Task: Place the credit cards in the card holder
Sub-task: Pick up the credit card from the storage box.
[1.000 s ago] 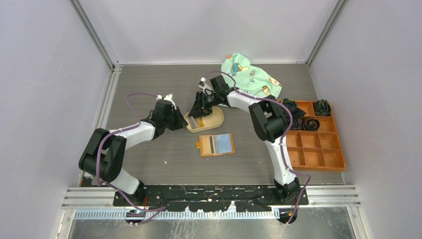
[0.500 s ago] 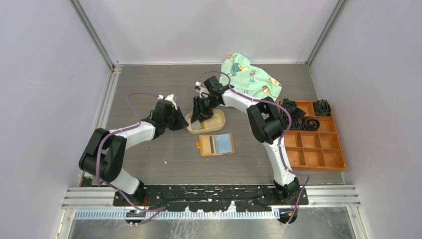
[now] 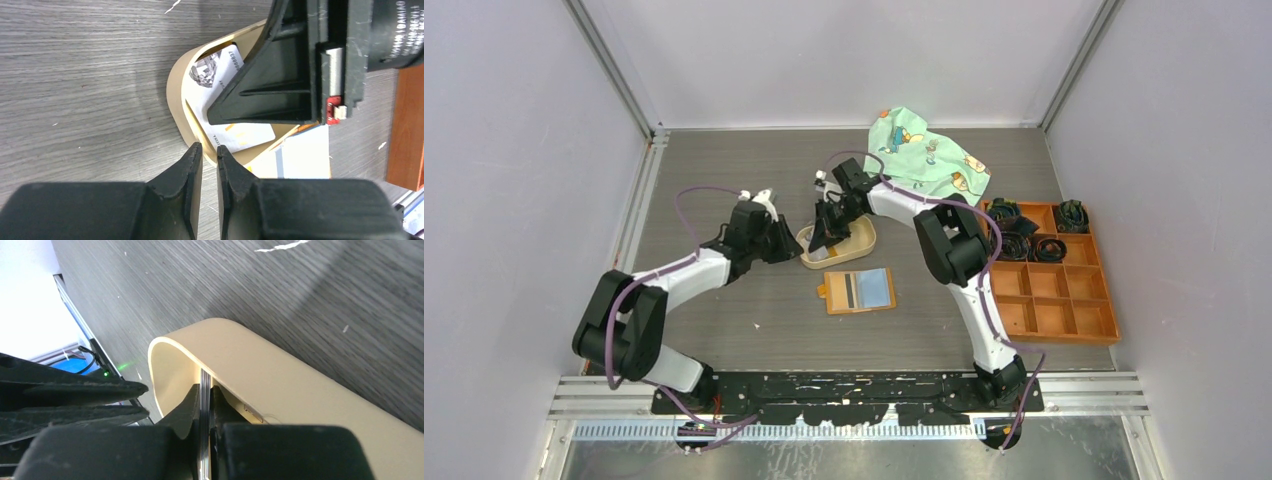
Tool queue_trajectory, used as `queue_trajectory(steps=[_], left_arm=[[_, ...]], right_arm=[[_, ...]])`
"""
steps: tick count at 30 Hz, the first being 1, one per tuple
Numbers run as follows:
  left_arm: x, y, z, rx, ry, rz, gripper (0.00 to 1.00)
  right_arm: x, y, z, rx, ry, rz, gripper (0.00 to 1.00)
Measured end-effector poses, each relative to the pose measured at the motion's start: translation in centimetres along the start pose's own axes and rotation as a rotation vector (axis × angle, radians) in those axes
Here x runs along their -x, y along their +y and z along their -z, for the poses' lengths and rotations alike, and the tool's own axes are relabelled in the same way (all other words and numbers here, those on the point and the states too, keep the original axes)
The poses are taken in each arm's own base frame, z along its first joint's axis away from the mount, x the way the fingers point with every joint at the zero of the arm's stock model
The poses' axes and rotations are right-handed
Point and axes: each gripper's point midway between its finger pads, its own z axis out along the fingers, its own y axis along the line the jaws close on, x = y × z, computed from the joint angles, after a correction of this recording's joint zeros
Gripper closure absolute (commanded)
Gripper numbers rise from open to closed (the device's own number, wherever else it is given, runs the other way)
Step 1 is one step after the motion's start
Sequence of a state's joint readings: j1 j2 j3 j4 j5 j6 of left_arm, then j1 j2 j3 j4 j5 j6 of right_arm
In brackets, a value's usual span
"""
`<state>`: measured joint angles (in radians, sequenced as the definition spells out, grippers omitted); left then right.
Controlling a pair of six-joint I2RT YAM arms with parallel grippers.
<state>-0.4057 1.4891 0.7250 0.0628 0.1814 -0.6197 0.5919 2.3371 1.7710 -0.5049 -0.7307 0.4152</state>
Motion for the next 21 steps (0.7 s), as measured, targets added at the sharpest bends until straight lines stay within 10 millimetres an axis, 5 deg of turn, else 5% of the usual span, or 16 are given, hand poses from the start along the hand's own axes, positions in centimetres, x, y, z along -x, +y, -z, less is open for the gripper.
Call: queue_trajectory(steps=[11, 16, 21], left_arm=[[1.1, -1.8, 5.7, -0.08, -0.137, -0.032, 0.76], [0.3, -1.6, 7.3, -0.098, -0.165, -0.034, 0.76], [-1.1, -0.8, 7.9, -0.089, -0.157, -0.028, 0.76]], right_arm=[[0.2, -0.6, 1.8, 0.063, -0.013, -0.03, 0.96], [1.0, -0.4, 2.8, 0.086, -0.036, -0.025, 0.78], [0.9, -0.2, 2.8, 0.098, -0.032, -0.023, 0.71]])
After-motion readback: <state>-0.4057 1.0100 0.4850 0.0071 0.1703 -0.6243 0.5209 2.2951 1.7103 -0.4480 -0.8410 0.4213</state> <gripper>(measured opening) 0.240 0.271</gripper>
